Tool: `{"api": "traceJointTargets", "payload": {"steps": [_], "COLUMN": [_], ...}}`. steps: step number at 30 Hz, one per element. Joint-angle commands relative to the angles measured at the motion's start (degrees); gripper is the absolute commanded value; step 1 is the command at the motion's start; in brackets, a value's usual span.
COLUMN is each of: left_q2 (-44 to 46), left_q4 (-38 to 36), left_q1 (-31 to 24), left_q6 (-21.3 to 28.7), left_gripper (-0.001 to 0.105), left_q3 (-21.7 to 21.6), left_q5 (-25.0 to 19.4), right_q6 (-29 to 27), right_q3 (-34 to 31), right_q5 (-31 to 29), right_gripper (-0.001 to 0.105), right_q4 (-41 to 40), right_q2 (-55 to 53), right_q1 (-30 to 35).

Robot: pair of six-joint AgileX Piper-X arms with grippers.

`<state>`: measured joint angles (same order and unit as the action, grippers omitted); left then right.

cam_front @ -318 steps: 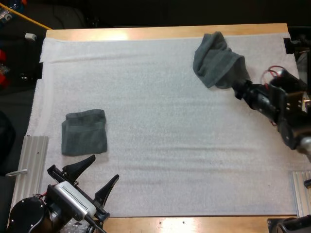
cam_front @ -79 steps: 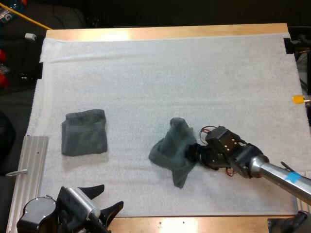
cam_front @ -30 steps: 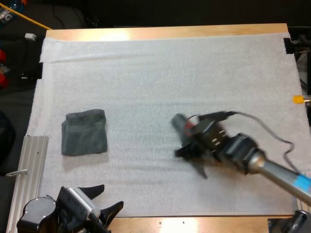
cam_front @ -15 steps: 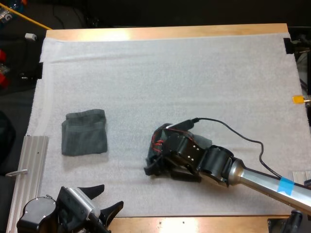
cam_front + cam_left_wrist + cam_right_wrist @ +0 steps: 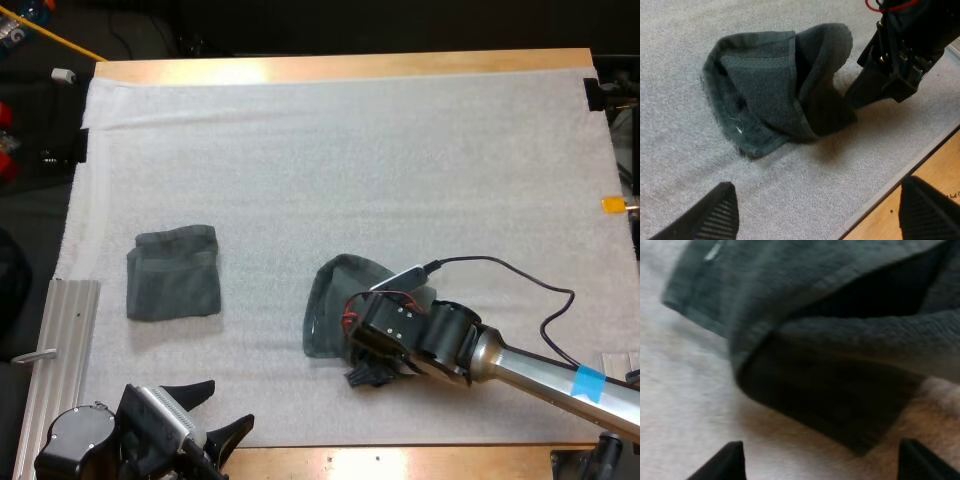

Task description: Pick towel from pile, fold and stack

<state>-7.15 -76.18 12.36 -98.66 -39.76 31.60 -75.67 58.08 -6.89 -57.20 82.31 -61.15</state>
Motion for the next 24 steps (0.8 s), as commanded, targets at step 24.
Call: {"api": "traceJointTargets", "payload": {"steps": [24], "left_q2": [-0.08], "left_q4": [0.29], "left_q1": [0.32], "left_q6": [-0.46], "left_gripper": [0.065], "left_q3": [-0.11], "left_q5": [0.68], "right_q6": [7.22], "right_q3": [-14.7], "right_q5": [-0.63], "right_gripper": [0.046], "right_q4": [17.48], "right_q2": [5.61], "right_q1": [0.32]}}
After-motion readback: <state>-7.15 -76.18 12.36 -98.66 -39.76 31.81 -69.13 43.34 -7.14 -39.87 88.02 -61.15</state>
